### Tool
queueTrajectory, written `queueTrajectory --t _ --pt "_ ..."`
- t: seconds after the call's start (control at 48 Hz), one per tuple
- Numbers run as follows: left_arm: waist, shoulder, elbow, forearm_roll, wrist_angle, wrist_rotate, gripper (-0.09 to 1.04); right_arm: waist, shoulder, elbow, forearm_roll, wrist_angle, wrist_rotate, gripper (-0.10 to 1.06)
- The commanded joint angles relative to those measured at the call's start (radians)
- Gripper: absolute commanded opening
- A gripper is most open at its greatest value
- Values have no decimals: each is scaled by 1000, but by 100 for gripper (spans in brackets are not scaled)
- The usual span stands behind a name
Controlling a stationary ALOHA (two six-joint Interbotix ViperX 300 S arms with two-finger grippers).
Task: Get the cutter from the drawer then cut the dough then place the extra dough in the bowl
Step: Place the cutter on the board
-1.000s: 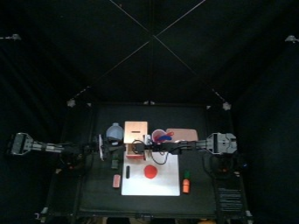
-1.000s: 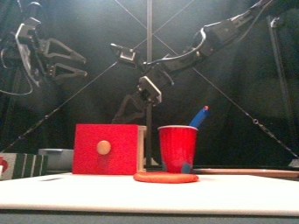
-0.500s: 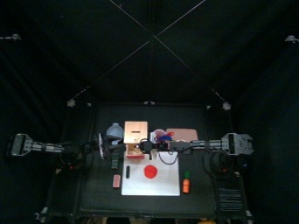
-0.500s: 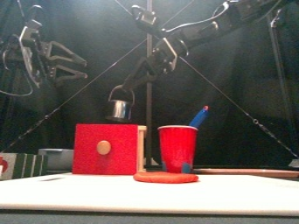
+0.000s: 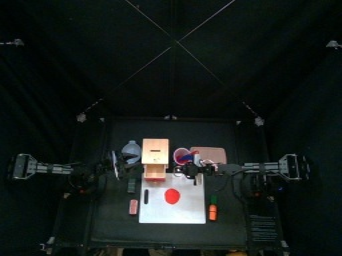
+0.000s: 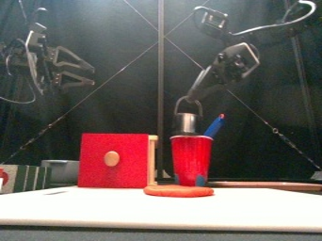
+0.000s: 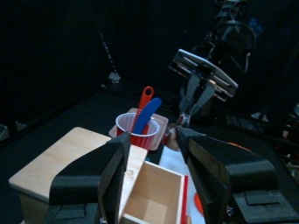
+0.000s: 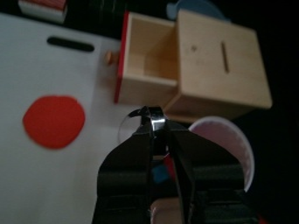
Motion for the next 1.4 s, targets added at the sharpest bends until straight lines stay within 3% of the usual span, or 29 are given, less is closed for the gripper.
queueTrajectory --t 0.021,0.312,0.542,0.729,1.021,1.396 --pt "0 11 -35 14 -2 2 83 26 -41 67 -2 -48 3 48" --pt "8 69 -78 57 0 3 83 57 -34 198 3 -117 2 48" --pt "12 138 -126 66 0 3 83 98 -26 227 15 -121 8 48" --pt "23 238 -173 95 -2 5 83 106 -6 225 51 -123 6 49" --pt "149 411 -276 118 -8 5 83 106 37 219 49 -160 2 51" --pt "295 520 -416 282 12 3 83 121 35 201 114 -147 8 76"
